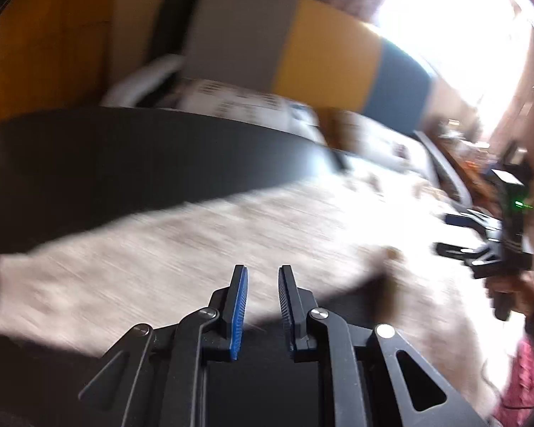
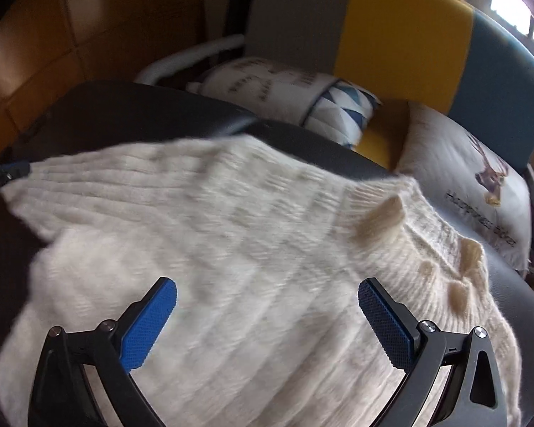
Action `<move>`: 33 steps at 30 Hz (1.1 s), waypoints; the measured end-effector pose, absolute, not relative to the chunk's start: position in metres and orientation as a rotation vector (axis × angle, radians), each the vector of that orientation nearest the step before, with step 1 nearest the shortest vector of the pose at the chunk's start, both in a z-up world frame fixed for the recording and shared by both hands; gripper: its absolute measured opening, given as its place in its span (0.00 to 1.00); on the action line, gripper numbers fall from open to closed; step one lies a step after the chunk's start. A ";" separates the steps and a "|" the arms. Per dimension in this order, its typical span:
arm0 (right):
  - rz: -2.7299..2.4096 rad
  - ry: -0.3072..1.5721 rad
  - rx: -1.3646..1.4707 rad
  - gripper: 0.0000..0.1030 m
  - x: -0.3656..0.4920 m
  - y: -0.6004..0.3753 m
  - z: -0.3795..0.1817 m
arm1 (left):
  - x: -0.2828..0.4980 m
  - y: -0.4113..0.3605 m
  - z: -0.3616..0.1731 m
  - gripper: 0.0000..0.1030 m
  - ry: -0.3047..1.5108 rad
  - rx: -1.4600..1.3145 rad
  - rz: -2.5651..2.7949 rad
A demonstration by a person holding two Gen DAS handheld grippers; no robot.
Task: Fold clothes
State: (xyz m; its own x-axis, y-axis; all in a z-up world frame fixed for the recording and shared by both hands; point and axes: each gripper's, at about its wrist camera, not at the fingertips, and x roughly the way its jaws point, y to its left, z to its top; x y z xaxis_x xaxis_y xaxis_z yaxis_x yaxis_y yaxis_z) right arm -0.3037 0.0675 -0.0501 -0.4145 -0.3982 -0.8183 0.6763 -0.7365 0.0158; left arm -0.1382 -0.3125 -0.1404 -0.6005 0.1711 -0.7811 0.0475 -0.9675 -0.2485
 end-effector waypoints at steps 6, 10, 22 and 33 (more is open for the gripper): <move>-2.056 0.425 1.135 1.00 -0.244 0.062 -0.046 | -0.140 -0.254 -0.140 0.17 -0.451 -1.305 2.499; -2.069 0.428 1.181 1.00 -0.223 0.078 -0.056 | -0.156 -0.226 -0.154 0.18 -0.395 -1.360 2.456; -2.242 0.327 1.198 1.00 -0.208 0.184 -0.094 | -0.144 -0.219 -0.180 0.18 -0.578 -1.458 2.382; -2.295 0.269 1.218 1.00 -0.190 0.175 -0.075 | -0.011 -0.240 -0.144 0.16 -0.580 -1.383 2.388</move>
